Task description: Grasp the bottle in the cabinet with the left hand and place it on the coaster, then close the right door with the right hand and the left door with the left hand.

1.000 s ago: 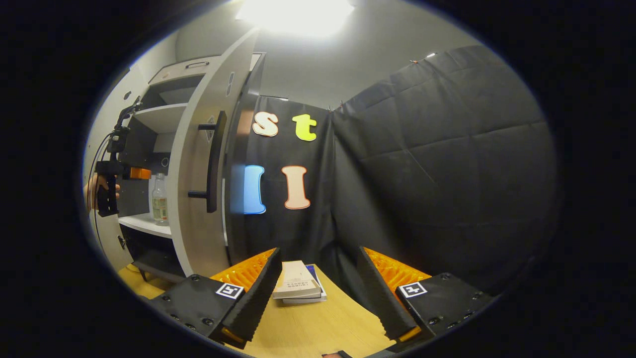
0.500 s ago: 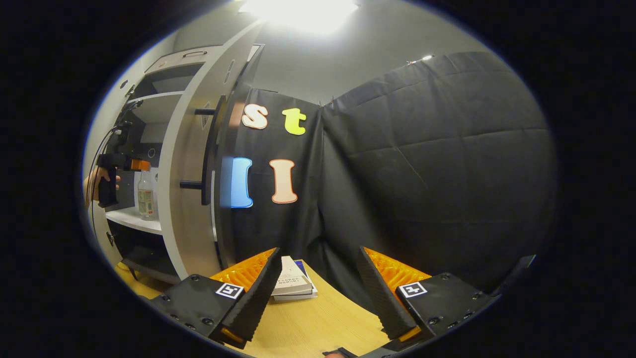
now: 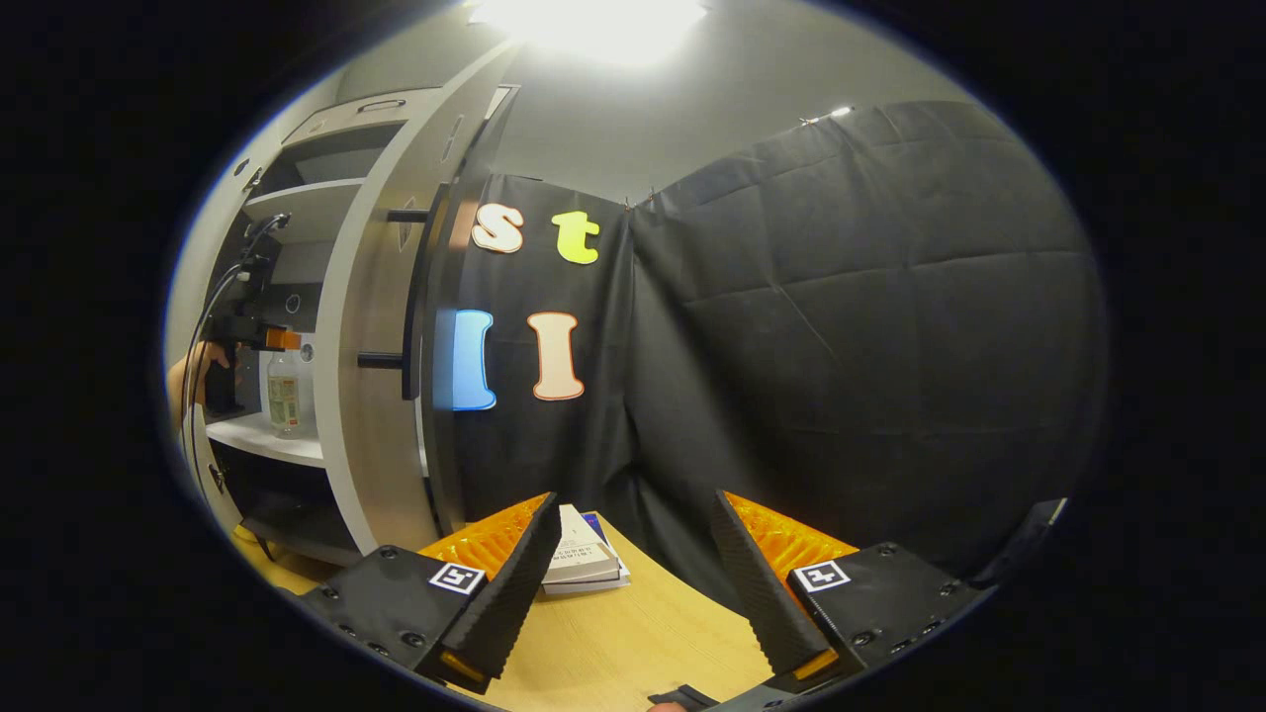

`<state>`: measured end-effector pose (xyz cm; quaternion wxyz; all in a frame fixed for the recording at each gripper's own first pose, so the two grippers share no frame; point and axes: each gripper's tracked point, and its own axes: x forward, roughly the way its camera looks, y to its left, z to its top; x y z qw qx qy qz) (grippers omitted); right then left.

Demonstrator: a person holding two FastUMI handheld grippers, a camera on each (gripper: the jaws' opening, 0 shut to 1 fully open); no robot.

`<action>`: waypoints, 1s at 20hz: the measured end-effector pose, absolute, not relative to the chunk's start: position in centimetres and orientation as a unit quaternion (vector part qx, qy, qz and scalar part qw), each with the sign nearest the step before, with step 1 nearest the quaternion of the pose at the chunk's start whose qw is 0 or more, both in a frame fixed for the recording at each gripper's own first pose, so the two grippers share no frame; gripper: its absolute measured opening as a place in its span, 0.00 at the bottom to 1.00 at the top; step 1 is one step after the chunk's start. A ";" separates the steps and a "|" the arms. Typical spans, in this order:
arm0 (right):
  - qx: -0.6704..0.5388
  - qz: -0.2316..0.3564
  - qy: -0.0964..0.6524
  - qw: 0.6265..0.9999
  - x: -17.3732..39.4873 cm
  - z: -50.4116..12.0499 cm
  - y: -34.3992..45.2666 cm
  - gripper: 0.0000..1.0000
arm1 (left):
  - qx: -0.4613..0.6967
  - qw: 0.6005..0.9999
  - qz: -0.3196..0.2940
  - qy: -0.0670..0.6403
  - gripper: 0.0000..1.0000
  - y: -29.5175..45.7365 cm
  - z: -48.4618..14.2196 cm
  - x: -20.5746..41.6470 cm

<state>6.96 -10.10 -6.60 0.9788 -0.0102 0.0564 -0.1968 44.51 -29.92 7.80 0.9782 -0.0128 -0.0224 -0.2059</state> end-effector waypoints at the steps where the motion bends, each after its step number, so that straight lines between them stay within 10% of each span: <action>1: -0.006 -0.196 0.057 0.979 7.0 -6.8 -10.2 0.98 | -0.015 0.977 -0.213 -0.019 0.55 -30.2 7.7 44.3; 20: 0.039 -0.112 0.046 0.992 4.5 -6.3 -13.1 0.98 | -0.036 0.982 -0.181 -0.046 0.44 -26.6 11.0 31.1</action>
